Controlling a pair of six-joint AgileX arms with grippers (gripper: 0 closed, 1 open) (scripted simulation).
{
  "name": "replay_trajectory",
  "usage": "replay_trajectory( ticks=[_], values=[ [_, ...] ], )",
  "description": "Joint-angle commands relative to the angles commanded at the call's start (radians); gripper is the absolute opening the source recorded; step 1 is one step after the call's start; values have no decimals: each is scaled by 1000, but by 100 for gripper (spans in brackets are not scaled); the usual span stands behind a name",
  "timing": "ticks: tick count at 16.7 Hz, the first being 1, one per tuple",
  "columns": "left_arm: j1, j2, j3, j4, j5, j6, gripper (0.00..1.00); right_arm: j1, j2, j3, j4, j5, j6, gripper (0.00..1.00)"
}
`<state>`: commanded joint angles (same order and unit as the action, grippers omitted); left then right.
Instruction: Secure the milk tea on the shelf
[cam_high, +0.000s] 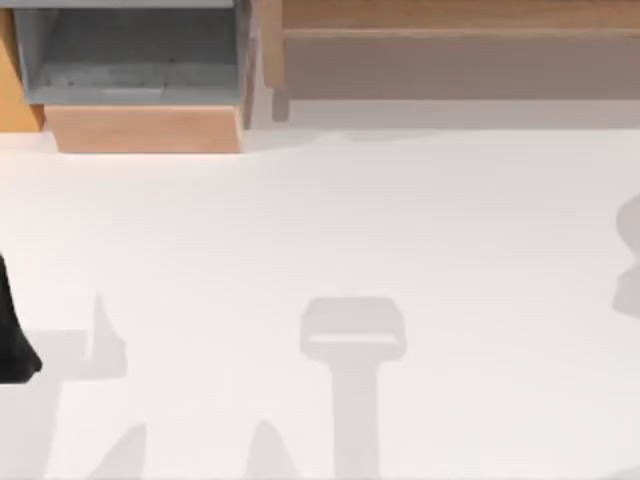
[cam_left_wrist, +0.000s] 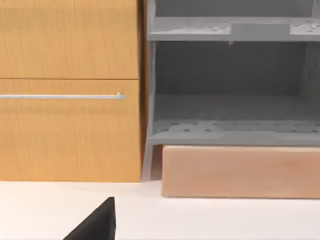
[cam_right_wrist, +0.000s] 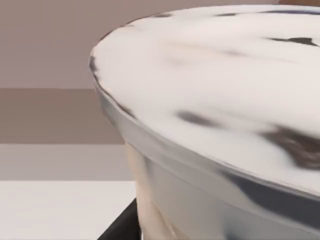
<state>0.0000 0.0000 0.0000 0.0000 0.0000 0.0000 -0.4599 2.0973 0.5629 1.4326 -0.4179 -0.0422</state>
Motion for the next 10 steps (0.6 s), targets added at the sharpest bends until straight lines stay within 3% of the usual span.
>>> replay_trajectory(
  ticks=[5,10],
  values=[
    [0,0,0,0,0,0,100,0,0,0,0,0,0,2],
    [0,0,0,0,0,0,100,0,0,0,0,0,0,0]
  ],
)
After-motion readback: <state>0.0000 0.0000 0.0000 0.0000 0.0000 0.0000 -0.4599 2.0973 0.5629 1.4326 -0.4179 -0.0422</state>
